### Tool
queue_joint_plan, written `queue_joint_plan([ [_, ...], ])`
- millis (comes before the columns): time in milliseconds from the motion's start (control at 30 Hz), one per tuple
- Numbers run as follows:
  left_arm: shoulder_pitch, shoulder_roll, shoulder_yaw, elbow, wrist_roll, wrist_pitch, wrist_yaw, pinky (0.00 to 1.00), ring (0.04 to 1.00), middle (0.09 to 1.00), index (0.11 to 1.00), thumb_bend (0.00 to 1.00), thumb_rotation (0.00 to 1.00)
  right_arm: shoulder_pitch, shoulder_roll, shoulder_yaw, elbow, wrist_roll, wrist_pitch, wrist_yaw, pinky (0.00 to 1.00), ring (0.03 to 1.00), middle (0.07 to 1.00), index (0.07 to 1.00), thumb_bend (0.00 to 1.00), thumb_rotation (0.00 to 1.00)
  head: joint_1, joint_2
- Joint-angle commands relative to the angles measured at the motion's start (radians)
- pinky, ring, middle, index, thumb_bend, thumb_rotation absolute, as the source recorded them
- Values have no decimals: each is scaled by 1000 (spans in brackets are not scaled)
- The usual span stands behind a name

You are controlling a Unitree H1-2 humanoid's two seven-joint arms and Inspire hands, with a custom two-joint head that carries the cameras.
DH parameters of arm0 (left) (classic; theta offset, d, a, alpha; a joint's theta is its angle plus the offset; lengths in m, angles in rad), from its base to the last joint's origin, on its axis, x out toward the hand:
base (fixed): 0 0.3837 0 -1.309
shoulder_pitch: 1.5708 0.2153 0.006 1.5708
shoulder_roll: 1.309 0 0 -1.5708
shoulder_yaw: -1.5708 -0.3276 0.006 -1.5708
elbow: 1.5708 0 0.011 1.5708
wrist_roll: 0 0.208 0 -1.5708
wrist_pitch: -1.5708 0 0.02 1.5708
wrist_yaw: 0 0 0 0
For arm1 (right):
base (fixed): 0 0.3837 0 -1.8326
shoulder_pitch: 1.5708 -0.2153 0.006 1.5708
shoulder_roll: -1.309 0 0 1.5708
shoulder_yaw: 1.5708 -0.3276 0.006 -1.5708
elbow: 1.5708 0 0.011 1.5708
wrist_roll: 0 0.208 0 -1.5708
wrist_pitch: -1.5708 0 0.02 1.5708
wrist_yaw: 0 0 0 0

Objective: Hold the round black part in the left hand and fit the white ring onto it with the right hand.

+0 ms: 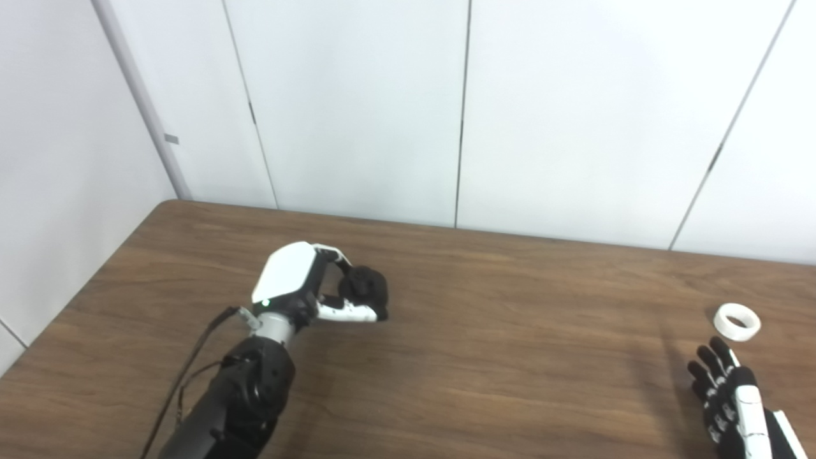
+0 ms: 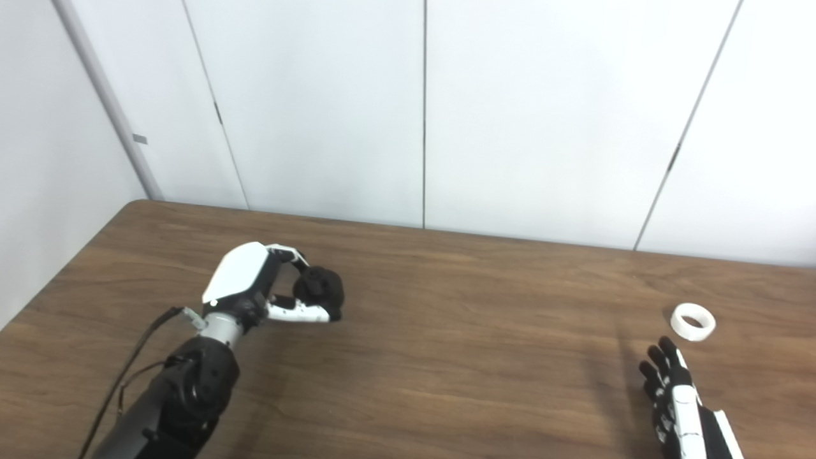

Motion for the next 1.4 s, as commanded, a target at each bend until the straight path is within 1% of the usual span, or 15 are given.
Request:
queue_joint_plan([
  [0,-22,-7,-17,-60,56,-27,-7,892,880,778,484,524,54,-21,6,-2,-5,4,-43,-1,1000,958,970,992,406,1000,-6,5],
  [133,-6,-40,-63,-87,118,-50,-17,887,874,776,484,524,54,-20,6,4,-1,-2,-55,2,1000,957,972,998,409,1000,-22,12],
  [300,35,-71,-101,-101,187,-93,-17,896,874,772,484,524,56,-18,5,12,-17,-20,-39,-6,1000,958,976,1000,472,1000,-56,21],
  [367,56,-86,-113,-105,210,-108,-15,899,869,771,484,524,56,-18,7,12,-27,-19,-29,-7,1000,958,972,998,501,1000,-77,30],
  [500,95,-117,-129,-103,229,-146,-5,906,868,770,484,524,55,-19,15,7,-46,-7,-14,-11,1000,966,969,995,492,1000,-99,39],
  [600,115,-140,-143,-93,244,-166,-9,906,869,773,484,524,56,-21,25,8,-61,-11,-1,-18,1000,959,965,986,464,1000,-124,52],
  [733,134,-167,-164,-76,264,-200,4,916,875,776,484,524,56,-18,35,12,-71,-17,0,-19,1000,951,955,978,492,1000,-154,65],
  [767,137,-173,-168,-71,269,-207,6,920,877,778,484,524,56,-18,36,13,-72,-18,1,-19,1000,950,956,980,497,1000,-154,65],
  [900,146,-192,-173,-53,281,-238,20,922,874,780,484,524,56,-18,44,31,-95,-52,29,-32,1000,942,948,974,532,1000,-197,83],
  [1033,150,-206,-171,-43,277,-263,20,917,877,783,484,524,56,-23,58,48,-111,-81,48,-48,1000,931,937,962,539,1000,-235,102],
  [1133,151,-219,-177,-30,288,-271,28,915,874,785,484,524,57,-28,68,54,-119,-90,60,-51,1000,935,938,963,542,1000,-243,112],
  [1233,150,-228,-180,-15,297,-284,42,925,874,784,484,524,57,-31,78,57,-137,-102,88,-59,1000,923,934,956,562,1000,-248,123],
  [1367,151,-241,-185,7,307,-297,66,918,867,781,484,524,59,-33,71,62,-143,-118,89,-55,1000,924,937,955,570,1000,-250,133],
])
